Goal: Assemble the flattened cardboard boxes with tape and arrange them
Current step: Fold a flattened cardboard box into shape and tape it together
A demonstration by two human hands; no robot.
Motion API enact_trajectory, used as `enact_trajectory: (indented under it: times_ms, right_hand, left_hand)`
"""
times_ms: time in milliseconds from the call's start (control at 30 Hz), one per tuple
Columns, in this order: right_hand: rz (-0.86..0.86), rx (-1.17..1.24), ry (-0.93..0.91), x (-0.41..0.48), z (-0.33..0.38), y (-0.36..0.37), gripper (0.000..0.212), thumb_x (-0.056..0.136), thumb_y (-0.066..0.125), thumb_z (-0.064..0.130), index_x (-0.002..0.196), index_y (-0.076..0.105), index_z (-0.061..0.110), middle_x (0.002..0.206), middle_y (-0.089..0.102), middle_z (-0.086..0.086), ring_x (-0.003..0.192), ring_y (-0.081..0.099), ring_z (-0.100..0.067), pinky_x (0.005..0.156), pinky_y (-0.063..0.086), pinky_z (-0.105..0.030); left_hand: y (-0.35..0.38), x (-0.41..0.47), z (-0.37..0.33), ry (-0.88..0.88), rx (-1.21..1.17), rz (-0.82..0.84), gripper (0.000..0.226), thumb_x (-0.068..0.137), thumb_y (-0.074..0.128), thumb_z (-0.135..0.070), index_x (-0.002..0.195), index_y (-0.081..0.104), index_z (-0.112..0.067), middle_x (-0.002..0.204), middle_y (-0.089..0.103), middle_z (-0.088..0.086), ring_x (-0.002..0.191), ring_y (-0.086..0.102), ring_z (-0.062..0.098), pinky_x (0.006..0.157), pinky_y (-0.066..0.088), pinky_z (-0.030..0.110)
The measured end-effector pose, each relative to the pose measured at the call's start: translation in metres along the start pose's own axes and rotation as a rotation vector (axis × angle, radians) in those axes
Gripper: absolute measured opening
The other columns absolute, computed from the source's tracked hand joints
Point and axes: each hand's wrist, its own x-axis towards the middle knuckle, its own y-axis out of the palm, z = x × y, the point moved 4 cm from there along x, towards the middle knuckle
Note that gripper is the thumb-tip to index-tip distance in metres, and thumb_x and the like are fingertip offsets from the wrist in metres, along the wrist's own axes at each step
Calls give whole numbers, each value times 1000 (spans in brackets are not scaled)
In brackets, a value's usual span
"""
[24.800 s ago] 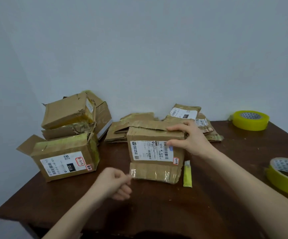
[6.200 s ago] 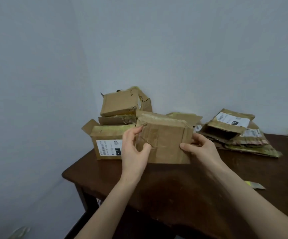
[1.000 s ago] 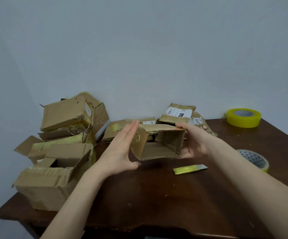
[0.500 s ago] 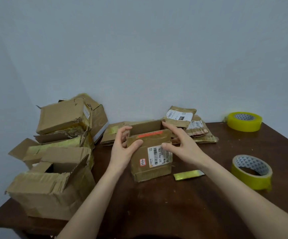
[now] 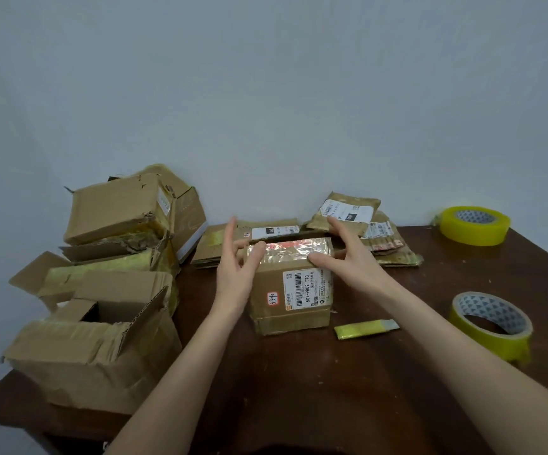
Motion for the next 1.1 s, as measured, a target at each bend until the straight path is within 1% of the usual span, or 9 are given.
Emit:
enact_trajectory:
  times_ms: [100, 167, 333, 433, 567, 633, 767, 900, 1100]
  right_hand:
    - [64, -123, -39, 6, 0, 4, 57, 89, 63, 44, 141, 41, 39, 144, 41, 11, 131, 40, -10, 106, 36, -34]
    - [51, -222, -65, 11, 1, 8, 42, 90, 59, 46, 131, 52, 38, 138, 47, 8, 128, 42, -12, 107, 37, -39]
    - [123, -208, -46, 11, 0, 17, 51, 87, 62, 48, 133, 49, 31, 136, 40, 7, 120, 43, -9, 86, 35, -16]
    - [154, -218, -29, 7, -4, 18, 59, 83, 66, 52, 136, 43, 39, 133, 39, 4, 119, 44, -13, 88, 37, -21]
    - [83, -317, -55, 2, 3, 3, 61, 79, 63, 62, 133, 42, 45, 131, 47, 6, 119, 45, -13, 99, 41, -37]
    - [74, -400, -45, -2, 0, -2, 64, 72, 56, 74, 128, 46, 47, 135, 48, 6, 125, 45, -15, 101, 41, -41]
    - [57, -574, -58, -3, 0, -4, 66, 80, 60, 63, 139, 42, 41, 159, 17, 3, 142, 25, -19, 111, 33, -43]
    - [79, -658, -124, -1, 4, 5, 67, 87, 58, 55, 147, 36, 32, 158, 22, 2, 143, 26, -20, 111, 31, -40]
    - [78, -423, -86, 5, -2, 7, 77, 76, 78, 36, 143, 42, 31, 149, 27, 1, 135, 35, -19, 108, 33, -34]
  left_hand:
    - [4, 9, -4, 54, 232, 82, 14, 92, 58, -29, 106, 61, -32, 117, 53, -1, 109, 51, 9, 98, 43, 31]
    - [4, 12, -2, 16, 262, 105, 8, 93, 58, -27, 98, 63, -28, 121, 52, 4, 110, 47, 9, 104, 37, 34]
    - [9, 5, 4, -257, 7, 171, 41, 96, 52, -34, 136, 44, -33, 129, 50, 2, 99, 64, 17, 73, 54, 27]
    - [10, 9, 3, -320, -72, 142, 53, 96, 54, -27, 144, 32, -37, 120, 50, -3, 94, 68, 20, 66, 56, 29]
    - [20, 13, -7, -249, 37, 165, 22, 98, 50, -23, 115, 62, -28, 118, 59, 1, 95, 65, 17, 77, 56, 32]
    - [29, 13, -8, -206, 103, 233, 23, 99, 45, -22, 107, 66, -26, 122, 60, 2, 100, 62, 14, 84, 53, 31]
    - [34, 20, -14, -99, 391, 299, 34, 102, 36, -25, 126, 61, -25, 147, 41, 4, 132, 40, 19, 104, 32, 29]
    - [45, 9, -32, 280, 1097, 244, 42, 105, 25, -32, 139, 48, -23, 154, 32, -2, 143, 23, 17, 115, 12, 32]
    - [52, 5, -29, 359, 1088, 345, 49, 98, 36, -32, 147, 35, -25, 154, 33, -5, 139, 29, 10, 112, 18, 26]
